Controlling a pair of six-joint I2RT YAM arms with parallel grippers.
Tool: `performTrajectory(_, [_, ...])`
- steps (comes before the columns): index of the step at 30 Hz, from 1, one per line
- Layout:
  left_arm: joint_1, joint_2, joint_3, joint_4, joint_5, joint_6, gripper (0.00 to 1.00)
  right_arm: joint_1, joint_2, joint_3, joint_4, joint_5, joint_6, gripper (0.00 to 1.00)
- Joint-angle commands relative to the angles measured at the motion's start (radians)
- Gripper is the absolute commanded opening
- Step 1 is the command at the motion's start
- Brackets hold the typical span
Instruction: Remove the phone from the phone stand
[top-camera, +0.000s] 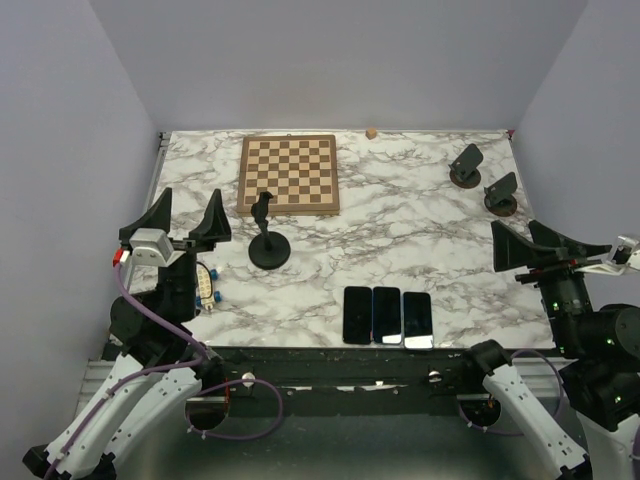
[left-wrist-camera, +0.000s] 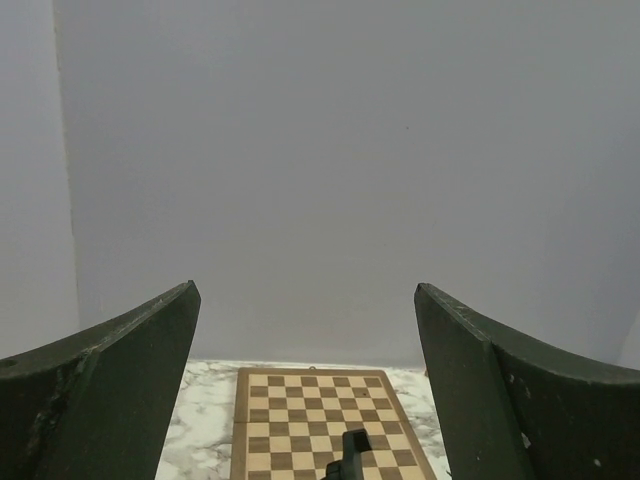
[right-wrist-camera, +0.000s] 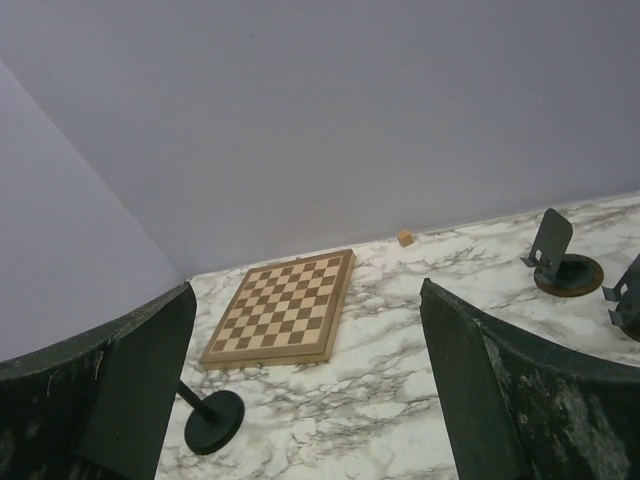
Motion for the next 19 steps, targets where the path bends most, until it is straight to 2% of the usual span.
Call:
performTrajectory(1, [-0.003, -0.011, -0.002, 0.033, -0.038, 0.019, 0.97, 0.005, -0.008, -0.028, 0.035, 0.038, -0.027, 1.00])
performTrajectory(8, [-0.003, -0.010, -0.004, 0.028, -0.029, 0.013, 0.96, 0.004, 0.001, -0.043, 0.072, 0.019, -0.024, 1.00])
performTrajectory(16, [-0.003, -0.001, -0.003, 0.028, -0.021, 0.005, 0.96, 0.004, 0.020, -0.031, 0.081, 0.117, -0.002, 1.00])
performTrajectory(19, [-0.003, 0.005, 0.010, 0.011, -0.021, -0.003, 0.96, 0.005, 0.026, -0.029, 0.080, 0.095, -0.006, 1.00])
